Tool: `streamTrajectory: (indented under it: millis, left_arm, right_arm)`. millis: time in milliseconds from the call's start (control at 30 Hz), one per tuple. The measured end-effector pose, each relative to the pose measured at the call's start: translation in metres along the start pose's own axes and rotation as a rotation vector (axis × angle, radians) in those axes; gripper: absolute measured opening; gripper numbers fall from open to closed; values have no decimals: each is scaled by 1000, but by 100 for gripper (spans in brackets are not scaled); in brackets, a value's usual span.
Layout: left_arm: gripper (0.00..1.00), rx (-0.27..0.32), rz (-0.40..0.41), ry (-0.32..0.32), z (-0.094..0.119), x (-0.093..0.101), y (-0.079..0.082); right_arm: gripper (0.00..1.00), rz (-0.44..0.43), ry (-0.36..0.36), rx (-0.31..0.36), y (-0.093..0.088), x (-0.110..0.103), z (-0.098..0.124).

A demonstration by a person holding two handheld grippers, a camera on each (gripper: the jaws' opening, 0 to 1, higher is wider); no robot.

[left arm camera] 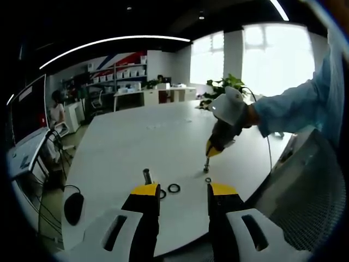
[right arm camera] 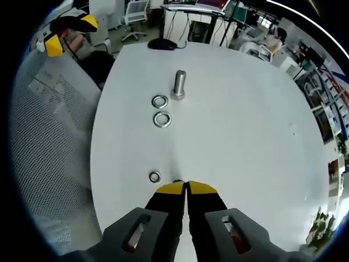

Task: Place the washer onto the threaded stud by aligning its center hole with the stud, sliding it down to the base, and recovering from edge contact or off-axis alignment until the washer reaches the visible bottom stop.

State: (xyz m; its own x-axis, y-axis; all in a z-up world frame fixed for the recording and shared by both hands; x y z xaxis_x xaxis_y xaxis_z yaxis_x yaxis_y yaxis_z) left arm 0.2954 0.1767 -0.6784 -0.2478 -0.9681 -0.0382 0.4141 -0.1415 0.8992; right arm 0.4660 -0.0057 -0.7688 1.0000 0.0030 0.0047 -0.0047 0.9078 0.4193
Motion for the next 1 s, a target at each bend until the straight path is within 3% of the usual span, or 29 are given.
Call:
streamTrajectory:
  millis: [1000]
  left_arm:
    - [32, 11, -1, -2, 1, 0, 1]
  right_arm:
    - [5, -31, 1, 16, -3, 0, 1]
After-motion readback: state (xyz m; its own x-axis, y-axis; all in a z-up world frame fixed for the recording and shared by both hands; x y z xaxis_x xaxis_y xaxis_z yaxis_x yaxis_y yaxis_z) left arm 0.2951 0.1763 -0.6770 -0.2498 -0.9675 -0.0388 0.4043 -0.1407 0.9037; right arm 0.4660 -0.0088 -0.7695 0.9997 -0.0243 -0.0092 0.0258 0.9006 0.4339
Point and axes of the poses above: the point that each gripper's makers call its tool centre point, and the gripper's own axes: z roughly backward along the fingers, x roughly to its right, y roughly out of its top, the point moved 5 cm from there along z, roughly backward along the fingers, and after that the axes turned 10 degrees about y, right-handed, at the moved point
